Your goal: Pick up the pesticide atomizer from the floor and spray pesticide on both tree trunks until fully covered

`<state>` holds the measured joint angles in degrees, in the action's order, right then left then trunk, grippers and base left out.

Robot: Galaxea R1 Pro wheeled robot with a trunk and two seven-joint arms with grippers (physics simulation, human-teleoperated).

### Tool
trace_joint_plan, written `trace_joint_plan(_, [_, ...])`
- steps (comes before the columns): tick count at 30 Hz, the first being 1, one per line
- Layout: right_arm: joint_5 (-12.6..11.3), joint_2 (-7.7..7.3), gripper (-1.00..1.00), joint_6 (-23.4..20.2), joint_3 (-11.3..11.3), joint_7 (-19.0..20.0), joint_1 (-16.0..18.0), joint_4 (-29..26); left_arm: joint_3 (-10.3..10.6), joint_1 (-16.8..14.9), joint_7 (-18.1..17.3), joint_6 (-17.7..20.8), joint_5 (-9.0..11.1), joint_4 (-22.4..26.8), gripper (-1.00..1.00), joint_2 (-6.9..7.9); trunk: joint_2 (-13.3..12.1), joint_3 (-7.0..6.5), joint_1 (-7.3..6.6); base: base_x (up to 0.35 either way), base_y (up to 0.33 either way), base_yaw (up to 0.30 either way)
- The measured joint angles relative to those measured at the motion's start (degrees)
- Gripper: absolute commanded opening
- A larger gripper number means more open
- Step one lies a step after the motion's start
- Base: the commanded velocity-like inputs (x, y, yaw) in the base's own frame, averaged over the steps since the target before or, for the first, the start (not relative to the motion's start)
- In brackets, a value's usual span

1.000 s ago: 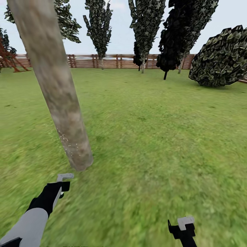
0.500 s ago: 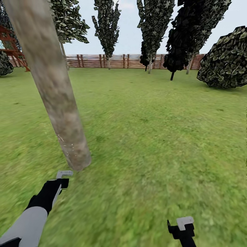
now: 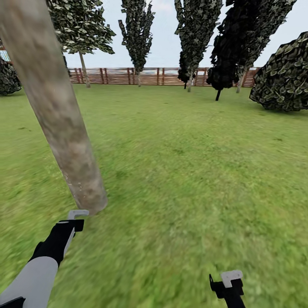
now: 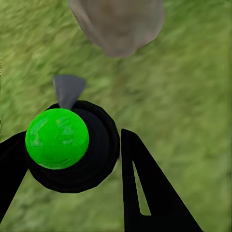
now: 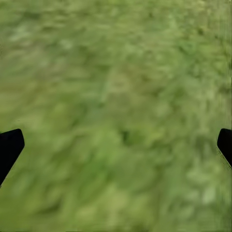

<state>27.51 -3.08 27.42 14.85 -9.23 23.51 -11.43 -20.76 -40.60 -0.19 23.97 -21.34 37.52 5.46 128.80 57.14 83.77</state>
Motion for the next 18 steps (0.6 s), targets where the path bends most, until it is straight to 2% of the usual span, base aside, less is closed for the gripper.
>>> trace_joint_plan(3, [0.0, -0.04, 1.00, 0.0, 0.0, 0.0, 0.0, 0.0, 0.0, 0.0, 0.4, 0.0, -0.1, -0.1, -1.00, 0.01, 0.0, 0.00, 0.00, 0.258, -0.173, 0.276])
trace_joint_plan(7, [0.0, -0.08, 1.00, 0.0, 0.0, 0.0, 0.0, 0.0, -0.1, 0.0, 3.6, -0.1, 0.2, -0.5, -1.00, -0.08, 0.0, 0.00, 0.00, 0.266, -0.170, 0.277])
trace_joint_plan(15, [0.0, -0.17, 1.00, 0.0, 0.0, 0.0, 0.0, 0.0, -0.2, 0.1, 4.2, -0.2, 0.9, -0.7, -1.00, -0.47, 0.0, 0.00, 0.00, 0.273, -0.159, 0.275])
trace_joint_plan(18, [0.0, -0.17, 1.00, 0.0, 0.0, 0.0, 0.0, 0.0, -0.2, 0.1, 4.2, -0.2, 0.9, -0.7, -1.00, -0.46, 0.0, 0.00, 0.00, 0.284, -0.137, 0.096])
